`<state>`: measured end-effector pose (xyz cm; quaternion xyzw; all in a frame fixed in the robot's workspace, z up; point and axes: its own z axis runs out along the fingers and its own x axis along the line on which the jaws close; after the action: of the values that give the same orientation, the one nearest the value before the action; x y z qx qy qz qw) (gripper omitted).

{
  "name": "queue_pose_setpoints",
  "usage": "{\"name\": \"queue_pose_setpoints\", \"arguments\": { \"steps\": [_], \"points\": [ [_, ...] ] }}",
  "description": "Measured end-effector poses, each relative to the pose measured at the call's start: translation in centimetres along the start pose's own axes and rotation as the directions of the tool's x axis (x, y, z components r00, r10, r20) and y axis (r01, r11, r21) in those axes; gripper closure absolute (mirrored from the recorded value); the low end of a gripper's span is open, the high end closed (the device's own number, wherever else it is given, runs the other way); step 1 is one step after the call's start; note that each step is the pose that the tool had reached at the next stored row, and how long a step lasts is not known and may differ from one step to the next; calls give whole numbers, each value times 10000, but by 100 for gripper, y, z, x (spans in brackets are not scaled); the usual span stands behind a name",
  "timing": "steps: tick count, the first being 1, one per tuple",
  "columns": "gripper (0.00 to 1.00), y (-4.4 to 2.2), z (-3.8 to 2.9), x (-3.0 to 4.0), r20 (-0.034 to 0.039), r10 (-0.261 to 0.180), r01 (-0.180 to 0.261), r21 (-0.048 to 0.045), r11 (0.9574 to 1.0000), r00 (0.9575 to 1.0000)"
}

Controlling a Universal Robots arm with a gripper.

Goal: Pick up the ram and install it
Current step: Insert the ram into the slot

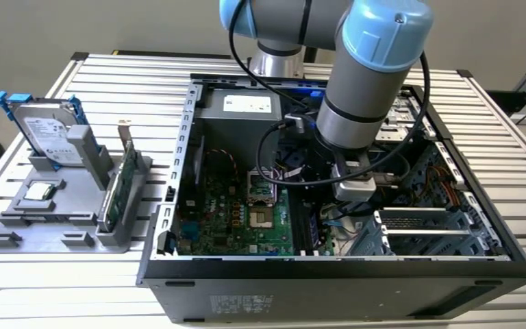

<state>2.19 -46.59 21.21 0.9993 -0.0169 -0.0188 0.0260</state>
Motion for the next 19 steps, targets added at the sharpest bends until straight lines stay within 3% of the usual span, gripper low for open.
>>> {"name": "queue_pose_setpoints", "arguments": {
  "steps": [3,4,13,15,19],
  "points": [
    [100,-1,2,0,0,0,0,3,10000,10000],
    [0,-1,3,0,-2,0,0,5,10000,10000],
    [0,0,2,0,0,0,0,0,10000,10000],
    [0,2,-49,-1,-2,-2,2,2,10000,10000],
    [0,12,-230,-8,2,1,-1,1,10000,10000]
  ]
}}
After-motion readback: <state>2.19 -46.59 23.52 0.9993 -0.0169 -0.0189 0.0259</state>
